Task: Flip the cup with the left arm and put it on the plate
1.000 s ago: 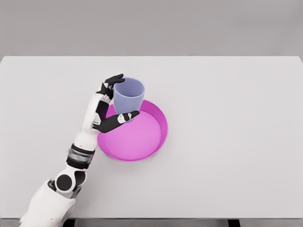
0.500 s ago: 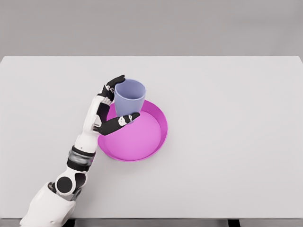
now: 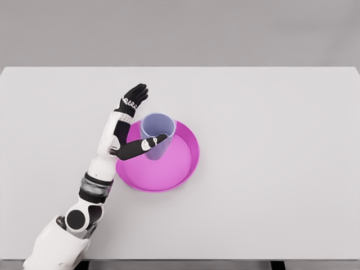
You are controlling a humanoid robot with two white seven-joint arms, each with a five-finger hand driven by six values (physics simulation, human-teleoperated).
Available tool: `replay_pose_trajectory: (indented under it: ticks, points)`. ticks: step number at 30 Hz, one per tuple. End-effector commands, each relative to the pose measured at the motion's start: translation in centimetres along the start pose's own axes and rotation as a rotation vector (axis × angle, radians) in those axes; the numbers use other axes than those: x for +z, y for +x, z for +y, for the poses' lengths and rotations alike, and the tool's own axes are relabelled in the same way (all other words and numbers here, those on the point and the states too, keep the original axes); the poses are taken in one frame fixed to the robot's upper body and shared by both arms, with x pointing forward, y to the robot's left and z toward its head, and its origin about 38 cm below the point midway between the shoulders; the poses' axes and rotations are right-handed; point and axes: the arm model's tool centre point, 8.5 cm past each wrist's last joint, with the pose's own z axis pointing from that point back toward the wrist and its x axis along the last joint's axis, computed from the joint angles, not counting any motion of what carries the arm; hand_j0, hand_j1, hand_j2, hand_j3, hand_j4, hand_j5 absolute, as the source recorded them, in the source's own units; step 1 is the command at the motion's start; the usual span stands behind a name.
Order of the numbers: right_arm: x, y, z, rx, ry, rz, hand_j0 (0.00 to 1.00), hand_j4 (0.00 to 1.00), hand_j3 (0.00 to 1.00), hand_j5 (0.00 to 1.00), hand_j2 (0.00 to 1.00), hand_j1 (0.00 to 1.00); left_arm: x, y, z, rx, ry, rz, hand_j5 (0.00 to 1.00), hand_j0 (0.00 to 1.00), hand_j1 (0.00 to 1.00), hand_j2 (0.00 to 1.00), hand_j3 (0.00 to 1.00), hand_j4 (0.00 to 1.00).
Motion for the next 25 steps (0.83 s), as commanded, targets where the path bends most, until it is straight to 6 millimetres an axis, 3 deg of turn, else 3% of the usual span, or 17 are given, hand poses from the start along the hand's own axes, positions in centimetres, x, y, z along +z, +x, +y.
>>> replay_pose_trajectory:
  ticks: [1, 6, 11, 14, 15, 17, 20, 23, 25]
  points:
    - [0.0, 0.0, 0.0, 0.000, 0.000, 0.000, 1.00, 1.00, 1.00, 1.00, 1.00, 1.00, -0.1, 0.2, 0.0, 0.002, 0.000, -0.007, 0.97, 0.97, 0.97, 0.97, 0.97, 0.97]
    - [0.0, 0.0, 0.0, 0.000, 0.000, 0.000, 1.00, 1.00, 1.00, 1.00, 1.00, 1.00, 0.1, 1.2, 0.8, 0.023, 0.008, -0.020, 0.97, 0.97, 0.97, 0.97, 0.97, 0.97]
    - [0.0, 0.0, 0.0, 0.000, 0.000, 0.000, 1.00, 1.00, 1.00, 1.00, 1.00, 1.00, 0.5, 5.2, 7.7, 0.036, -0.002, -0.010, 0.98, 0.98, 0.98, 0.98, 0.98, 0.98]
    - [0.0, 0.0, 0.0, 0.000, 0.000, 0.000, 1.00, 1.00, 1.00, 1.00, 1.00, 1.00, 1.1, 5.9, 9.8, -0.043, -0.047, 0.023, 1.00, 1.00, 1.00, 1.00, 1.00, 1.00]
    - [0.0, 0.0, 0.0, 0.000, 0.000, 0.000, 1.00, 1.00, 1.00, 1.00, 1.00, 1.00, 1.5, 6.5, 11.0, -0.127, -0.120, 0.053, 1.00, 1.00, 1.00, 1.00, 1.00, 1.00]
    - [0.0, 0.0, 0.0, 0.000, 0.000, 0.000, 1.00, 1.00, 1.00, 1.00, 1.00, 1.00, 1.8, 8.0, 13.5, -0.411, -0.435, 0.125, 1.00, 1.00, 1.00, 1.00, 1.00, 1.00]
    - [0.0, 0.0, 0.0, 0.000, 0.000, 0.000, 1.00, 1.00, 1.00, 1.00, 1.00, 1.00, 1.7, 9.6, 16.3, -0.570, -0.878, 0.267, 1.00, 1.00, 1.00, 1.00, 1.00, 1.00]
    - [0.0, 0.0, 0.0, 0.000, 0.000, 0.000, 1.00, 1.00, 1.00, 1.00, 1.00, 1.00, 2.5, 8.3, 19.6, -0.592, -0.837, 0.363, 1.00, 1.00, 1.00, 1.00, 1.00, 1.00]
    - [0.0, 0.0, 0.0, 0.000, 0.000, 0.000, 1.00, 1.00, 1.00, 1.00, 1.00, 1.00, 2.6, 8.2, 20.0, -0.595, -0.827, 0.373, 1.00, 1.00, 1.00, 1.00, 1.00, 1.00]
